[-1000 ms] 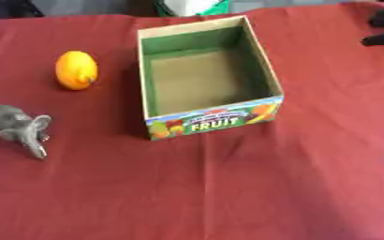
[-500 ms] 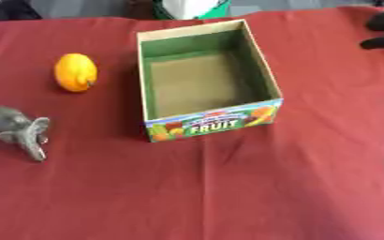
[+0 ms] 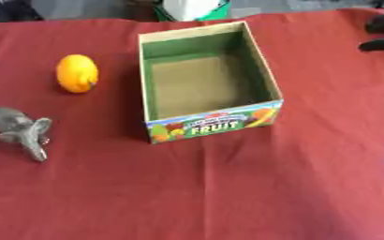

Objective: Pick up objects on the table and place them in the box.

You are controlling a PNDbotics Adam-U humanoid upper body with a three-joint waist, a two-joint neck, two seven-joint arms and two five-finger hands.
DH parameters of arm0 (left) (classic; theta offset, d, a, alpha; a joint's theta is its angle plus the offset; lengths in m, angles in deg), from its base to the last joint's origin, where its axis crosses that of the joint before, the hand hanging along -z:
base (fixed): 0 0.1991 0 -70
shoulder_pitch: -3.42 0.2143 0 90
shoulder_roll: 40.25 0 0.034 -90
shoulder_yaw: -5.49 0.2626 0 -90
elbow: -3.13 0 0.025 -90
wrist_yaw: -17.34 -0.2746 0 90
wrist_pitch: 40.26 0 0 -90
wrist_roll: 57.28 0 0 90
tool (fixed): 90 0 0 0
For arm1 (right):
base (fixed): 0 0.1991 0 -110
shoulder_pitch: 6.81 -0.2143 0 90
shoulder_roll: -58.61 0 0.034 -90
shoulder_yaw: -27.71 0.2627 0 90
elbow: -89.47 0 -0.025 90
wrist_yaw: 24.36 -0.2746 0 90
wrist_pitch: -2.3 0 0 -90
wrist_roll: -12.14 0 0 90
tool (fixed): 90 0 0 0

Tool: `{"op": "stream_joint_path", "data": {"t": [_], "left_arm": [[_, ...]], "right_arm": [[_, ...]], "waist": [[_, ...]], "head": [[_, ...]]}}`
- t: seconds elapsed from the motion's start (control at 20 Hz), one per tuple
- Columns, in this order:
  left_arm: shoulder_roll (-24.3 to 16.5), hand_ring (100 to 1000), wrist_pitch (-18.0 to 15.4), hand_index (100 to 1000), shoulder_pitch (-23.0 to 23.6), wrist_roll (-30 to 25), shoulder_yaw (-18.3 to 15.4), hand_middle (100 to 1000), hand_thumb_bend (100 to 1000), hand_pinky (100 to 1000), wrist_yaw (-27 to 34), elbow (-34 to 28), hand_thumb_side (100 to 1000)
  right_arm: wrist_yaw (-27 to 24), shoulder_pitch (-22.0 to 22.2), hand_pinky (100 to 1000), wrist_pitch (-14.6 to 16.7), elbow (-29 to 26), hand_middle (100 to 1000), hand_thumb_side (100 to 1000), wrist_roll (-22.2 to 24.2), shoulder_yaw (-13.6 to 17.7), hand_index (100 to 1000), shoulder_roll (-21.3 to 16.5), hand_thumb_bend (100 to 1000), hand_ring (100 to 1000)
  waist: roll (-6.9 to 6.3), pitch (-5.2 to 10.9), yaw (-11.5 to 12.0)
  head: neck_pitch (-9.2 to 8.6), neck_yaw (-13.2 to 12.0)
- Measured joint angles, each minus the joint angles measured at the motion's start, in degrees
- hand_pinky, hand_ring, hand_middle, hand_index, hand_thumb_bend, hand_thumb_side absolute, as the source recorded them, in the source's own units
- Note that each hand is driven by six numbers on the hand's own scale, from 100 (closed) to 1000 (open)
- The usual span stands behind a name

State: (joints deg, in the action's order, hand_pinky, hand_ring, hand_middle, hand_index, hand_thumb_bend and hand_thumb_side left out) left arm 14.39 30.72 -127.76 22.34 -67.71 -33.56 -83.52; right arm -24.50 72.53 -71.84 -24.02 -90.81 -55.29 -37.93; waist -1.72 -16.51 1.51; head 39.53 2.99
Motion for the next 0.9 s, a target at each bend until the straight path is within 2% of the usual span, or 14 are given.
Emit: {"op": "stream_joint_path", "data": {"t": [0.25, 0.55, 0.8, 0.85, 0.9], "left_arm": [[-0.75, 944, -2.49, 1000, 0.91, -4.26, 0.0, 976, 997, 933, -2.17, 0.93, 527], [-1.67, 940, -4.33, 1000, 1.6, -9.44, 1.06, 978, 974, 930, -2.58, 0.51, 483], [-1.67, 940, -4.33, 1000, 1.78, -13.76, 1.72, 978, 974, 930, -1.47, -0.26, 483], [-1.67, 906, -4.15, 1000, 1.77, -14.61, 1.73, 963, 895, 905, -1.12, -0.54, 454], [-1.67, 903, -3.96, 1000, 1.77, -15.5, 1.78, 959, 891, 905, -0.7, -0.66, 454]], "right_arm": [[0.0, 0.07, 589, -0.15, 0.0, 639, 1000, -0.02, 0.0, 771, 0.0, 100, 702], [0.0, 0.07, 589, -0.38, 0.0, 637, 1000, -0.01, -0.02, 770, 0.0, 100, 701], [0.0, 0.07, 589, -0.48, 0.0, 637, 1000, 0.08, -0.04, 770, 0.0, 100, 701], [0.0, 0.07, 589, -0.48, 0.0, 636, 1000, 0.09, -0.04, 769, 0.0, 100, 701], [0.0, 0.07, 589, -0.49, 0.0, 636, 1000, 0.09, -0.07, 768, 0.0, 100, 701]], "waist": [[-0.03, 0.08, 0.03], [-0.13, 0.08, 0.03], [-0.13, 0.07, -0.05], [-0.13, 0.07, -0.05], [-0.13, 0.02, -0.13]], "head": [[-0.37, -0.02], [-0.8, -0.19], [-0.84, -0.34], [-0.85, -0.35], [-0.86, -0.43]]}}
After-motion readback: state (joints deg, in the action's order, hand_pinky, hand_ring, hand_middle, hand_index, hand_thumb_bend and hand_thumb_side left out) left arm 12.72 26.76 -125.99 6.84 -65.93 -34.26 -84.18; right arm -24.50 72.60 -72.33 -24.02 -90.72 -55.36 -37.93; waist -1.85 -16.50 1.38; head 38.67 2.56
